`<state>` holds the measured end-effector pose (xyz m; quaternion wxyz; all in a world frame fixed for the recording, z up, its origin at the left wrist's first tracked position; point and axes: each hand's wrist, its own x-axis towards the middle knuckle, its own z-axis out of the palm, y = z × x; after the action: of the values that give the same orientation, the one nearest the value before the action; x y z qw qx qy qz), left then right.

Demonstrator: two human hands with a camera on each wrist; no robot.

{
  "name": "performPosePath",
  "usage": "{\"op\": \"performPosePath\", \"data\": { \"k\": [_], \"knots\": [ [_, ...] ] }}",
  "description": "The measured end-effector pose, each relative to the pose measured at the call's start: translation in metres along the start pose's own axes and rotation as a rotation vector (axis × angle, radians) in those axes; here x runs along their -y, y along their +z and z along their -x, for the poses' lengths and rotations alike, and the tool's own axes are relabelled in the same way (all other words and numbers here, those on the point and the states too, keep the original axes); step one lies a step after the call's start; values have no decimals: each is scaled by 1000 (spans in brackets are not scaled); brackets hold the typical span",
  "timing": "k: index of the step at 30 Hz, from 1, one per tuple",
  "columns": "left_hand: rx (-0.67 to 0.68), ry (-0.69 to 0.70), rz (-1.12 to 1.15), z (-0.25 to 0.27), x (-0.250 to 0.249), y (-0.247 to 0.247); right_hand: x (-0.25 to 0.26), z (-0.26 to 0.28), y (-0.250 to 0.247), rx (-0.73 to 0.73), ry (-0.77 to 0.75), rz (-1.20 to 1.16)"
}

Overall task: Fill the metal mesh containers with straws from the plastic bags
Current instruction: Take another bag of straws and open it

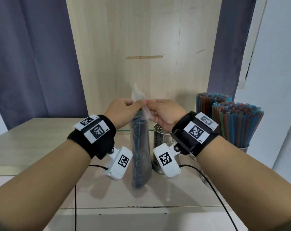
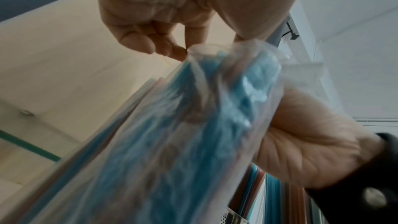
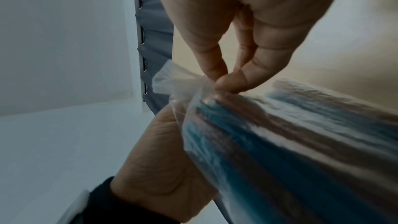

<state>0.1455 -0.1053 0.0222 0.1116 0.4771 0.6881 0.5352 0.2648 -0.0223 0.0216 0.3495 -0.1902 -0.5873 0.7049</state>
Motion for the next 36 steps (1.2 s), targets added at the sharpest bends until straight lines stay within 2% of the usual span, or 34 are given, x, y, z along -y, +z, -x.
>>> {"op": "performPosePath", "data": {
  "k": [6, 10, 15, 18, 21, 24, 26, 32, 36],
  "knots": [
    [64, -28, -51, 3, -7, -11, -2, 7, -3, 20, -77, 108],
    [79, 30, -41, 7, -3, -7, 0, 10, -4, -4, -134, 181],
    [73, 67, 26, 7, 4, -2, -1, 4, -6, -135, -317, 528],
    [44, 78, 81, 6, 6, 1, -1, 2, -8, -155, -403, 655],
    [36, 35, 167, 5, 8, 2, -3, 0, -11, -137, -388, 602],
    [61, -67, 261, 4, 6, 3, -6, -1, -10, -108, -350, 508],
    [92, -122, 282, 4, 3, 1, -6, 0, -10, -99, -379, 486],
    [135, -142, 177, 0, -6, -7, -10, 0, -10, -81, -465, 509],
    [32, -103, 82, -1, -5, -5, -14, -3, -6, -116, -493, 544]
  ]
}}
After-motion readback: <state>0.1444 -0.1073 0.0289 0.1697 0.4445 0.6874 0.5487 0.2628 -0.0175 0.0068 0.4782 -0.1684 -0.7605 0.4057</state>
